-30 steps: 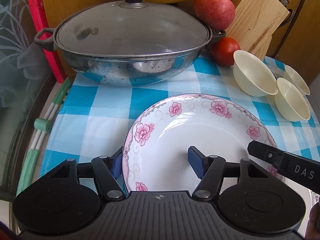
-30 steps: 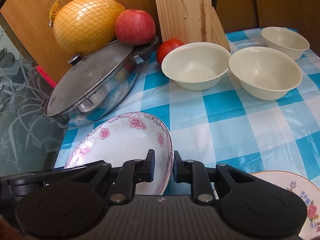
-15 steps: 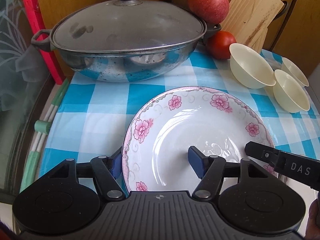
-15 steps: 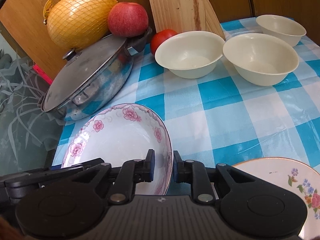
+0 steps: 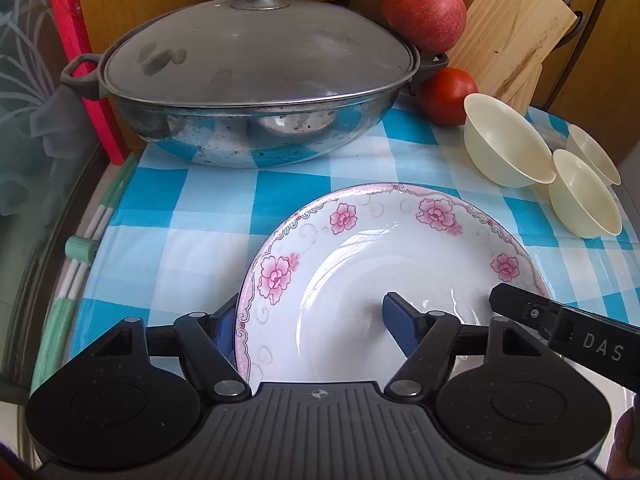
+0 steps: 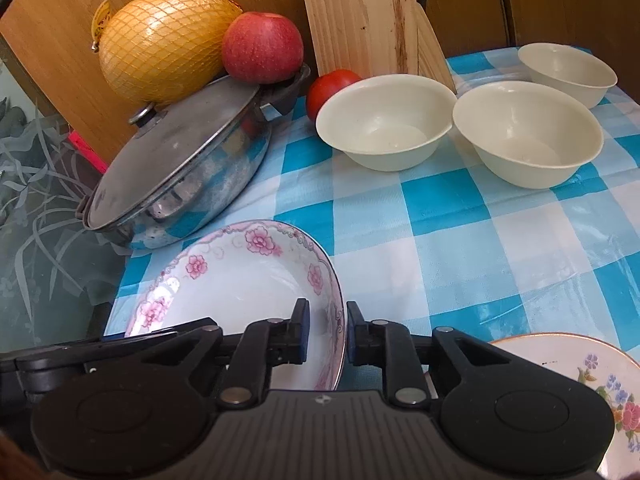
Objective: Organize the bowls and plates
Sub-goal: 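Lift the pink-rose deep plate with the left tool, then lower the pink-rose plate onto the floral plate stack with the left tool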
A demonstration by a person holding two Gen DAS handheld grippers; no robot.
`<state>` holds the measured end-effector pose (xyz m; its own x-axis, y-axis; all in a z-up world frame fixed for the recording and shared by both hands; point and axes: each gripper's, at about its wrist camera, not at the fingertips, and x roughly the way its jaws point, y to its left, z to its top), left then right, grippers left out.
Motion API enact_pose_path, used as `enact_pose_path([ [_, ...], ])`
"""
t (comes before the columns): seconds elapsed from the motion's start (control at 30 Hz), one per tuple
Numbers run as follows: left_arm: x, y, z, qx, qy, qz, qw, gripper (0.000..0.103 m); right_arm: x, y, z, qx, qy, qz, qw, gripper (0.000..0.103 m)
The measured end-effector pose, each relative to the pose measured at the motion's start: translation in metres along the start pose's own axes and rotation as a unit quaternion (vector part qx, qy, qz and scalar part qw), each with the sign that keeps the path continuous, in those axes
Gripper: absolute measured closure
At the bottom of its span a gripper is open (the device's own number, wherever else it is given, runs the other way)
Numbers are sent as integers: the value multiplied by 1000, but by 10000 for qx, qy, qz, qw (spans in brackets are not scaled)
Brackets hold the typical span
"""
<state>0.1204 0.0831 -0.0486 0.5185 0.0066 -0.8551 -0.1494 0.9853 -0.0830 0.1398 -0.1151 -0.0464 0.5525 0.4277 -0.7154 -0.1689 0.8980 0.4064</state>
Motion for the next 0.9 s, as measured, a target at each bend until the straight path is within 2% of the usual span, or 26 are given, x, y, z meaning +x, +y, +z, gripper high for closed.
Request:
enact_pose_path([
  [0.33,-14,-3,-5,36,-140,-70,9999,26,-19,0,-3,-55,-168,21,9998,85],
  [0.9,-40,-40,-19,362,-271,-583,9973,26,-79,-30,-23,240,-560,-192,9980,85],
])
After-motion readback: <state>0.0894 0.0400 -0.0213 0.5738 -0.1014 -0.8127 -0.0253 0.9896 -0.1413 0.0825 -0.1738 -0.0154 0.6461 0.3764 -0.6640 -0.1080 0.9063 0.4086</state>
